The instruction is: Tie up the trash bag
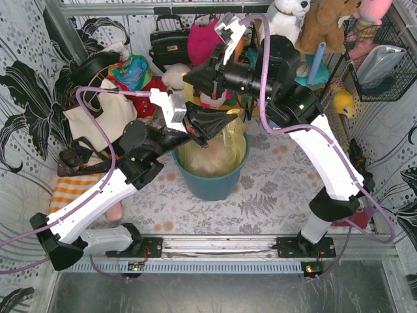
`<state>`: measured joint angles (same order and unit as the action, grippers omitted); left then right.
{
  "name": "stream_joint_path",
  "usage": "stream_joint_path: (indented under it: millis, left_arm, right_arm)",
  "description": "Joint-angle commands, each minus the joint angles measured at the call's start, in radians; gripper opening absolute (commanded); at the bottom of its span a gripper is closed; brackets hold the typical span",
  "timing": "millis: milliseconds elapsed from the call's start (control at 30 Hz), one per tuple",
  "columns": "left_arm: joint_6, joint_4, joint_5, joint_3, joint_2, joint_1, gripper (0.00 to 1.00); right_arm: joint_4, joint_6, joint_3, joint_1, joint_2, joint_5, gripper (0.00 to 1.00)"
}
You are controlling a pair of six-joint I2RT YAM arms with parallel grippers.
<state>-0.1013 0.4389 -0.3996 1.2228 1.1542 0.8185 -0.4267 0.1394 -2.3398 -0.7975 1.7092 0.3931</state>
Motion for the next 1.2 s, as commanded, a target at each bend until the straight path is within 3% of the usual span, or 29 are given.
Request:
stream_joint_path:
  millis: [0,333,633,900,1167]
  left_arm:
    - [0.031,0.074,0.076,-0.01,-0.023,0.006,0.0]
    - [0.038,0.068,0.11,-0.033,-0.036,0.006,0.0]
    - [0.034,0.066,0.13,-0.058,-0.053,0.006,0.0]
    - [0.043,0.046,0.184,-0.086,-0.08,0.007,0.0]
    - [0.064,0.026,0.269,-0.126,-0.11,0.005,0.0]
  right_arm:
    - [-0.035,0.054,0.086,-0.005,-0.107,-0.174,0.0]
    - [-0.031,0.143,0.38,-0.005,-0.331,-0.354,0.0]
    - [0.046,0.303,0.673,-0.005,-0.508,-0.382,0.0]
    - [0.249,0.465,0.956,-0.005,-0.682,-0.412,0.0]
    - [0.308,0.542,1.068,-0.005,-0.764,-0.4,0.0]
